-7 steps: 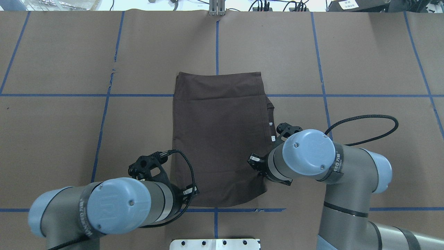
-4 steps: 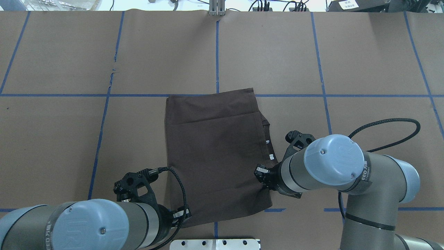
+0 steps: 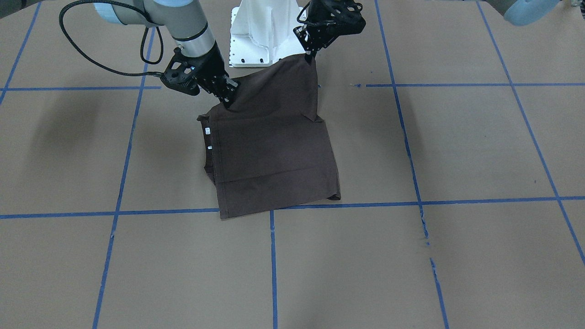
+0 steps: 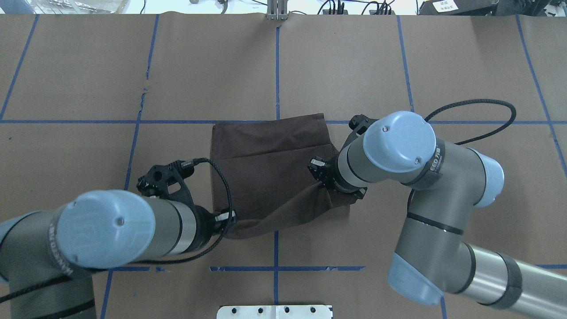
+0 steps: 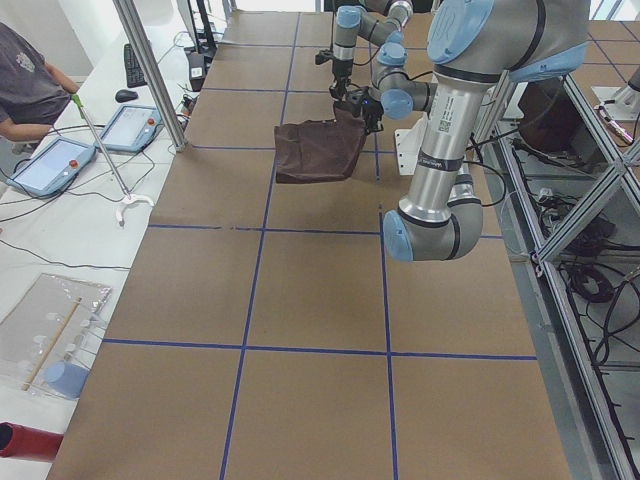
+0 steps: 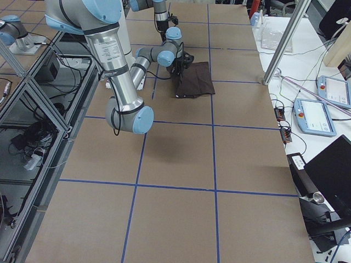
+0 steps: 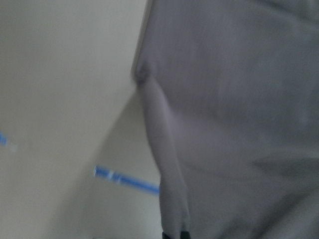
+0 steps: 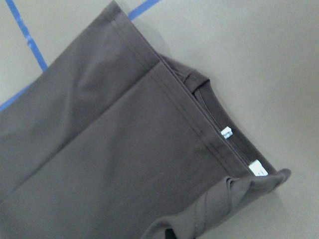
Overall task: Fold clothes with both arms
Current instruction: 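Lift the near edge with both grippers and fold it toward the far side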
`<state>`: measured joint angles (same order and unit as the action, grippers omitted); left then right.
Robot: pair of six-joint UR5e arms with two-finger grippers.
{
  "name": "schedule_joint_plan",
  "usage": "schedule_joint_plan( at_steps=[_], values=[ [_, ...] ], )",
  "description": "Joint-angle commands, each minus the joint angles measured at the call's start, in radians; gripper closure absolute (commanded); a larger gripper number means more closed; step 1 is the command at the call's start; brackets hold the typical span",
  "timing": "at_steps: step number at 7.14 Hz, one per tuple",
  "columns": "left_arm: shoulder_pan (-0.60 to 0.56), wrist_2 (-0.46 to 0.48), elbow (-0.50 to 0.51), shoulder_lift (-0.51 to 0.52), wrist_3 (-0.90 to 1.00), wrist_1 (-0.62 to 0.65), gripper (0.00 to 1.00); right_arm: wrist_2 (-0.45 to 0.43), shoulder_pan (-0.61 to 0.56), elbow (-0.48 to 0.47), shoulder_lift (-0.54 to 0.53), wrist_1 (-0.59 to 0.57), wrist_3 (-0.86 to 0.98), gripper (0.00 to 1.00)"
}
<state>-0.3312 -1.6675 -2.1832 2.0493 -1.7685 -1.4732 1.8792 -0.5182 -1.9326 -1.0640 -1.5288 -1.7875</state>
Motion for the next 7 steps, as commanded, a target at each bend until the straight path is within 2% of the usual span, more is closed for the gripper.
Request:
schedule_joint_plan(
  at_steps=[1, 2, 3, 4, 5, 6, 7],
  values=[
    [-0.139, -0.024, 0.173, 0.061, 0.038, -0.095, 1.00, 0.057, -0.094, 0.157, 0.105, 0.001, 0.020, 1.00],
    [-0.205, -0.024, 0.271, 0.068, 0.038, -0.186, 1.00, 0.063, -0.114, 0.252, 0.171, 0.010, 0.022, 1.00],
    [-0.276, -0.024, 0.409, 0.119, 0.056, -0.258, 1.00, 0.076, -0.138, 0.403, 0.227, 0.112, 0.019, 1.00],
    [-0.335, -0.024, 0.616, 0.208, 0.151, -0.344, 0.13, 0.098, -0.170, 0.573, 0.264, 0.216, 0.032, 0.86],
    [-0.409, -0.024, 0.783, 0.256, 0.256, -0.449, 0.00, 0.112, -0.207, 0.707, 0.326, 0.280, 0.078, 0.01],
    [-0.455, -0.034, 0.878, 0.267, 0.347, -0.532, 0.00, 0.126, -0.236, 0.730, 0.332, 0.282, 0.164, 0.00],
    [-0.474, -0.038, 0.913, 0.266, 0.387, -0.570, 0.00, 0.174, -0.265, 0.739, 0.332, 0.282, 0.206, 0.00]
  ],
)
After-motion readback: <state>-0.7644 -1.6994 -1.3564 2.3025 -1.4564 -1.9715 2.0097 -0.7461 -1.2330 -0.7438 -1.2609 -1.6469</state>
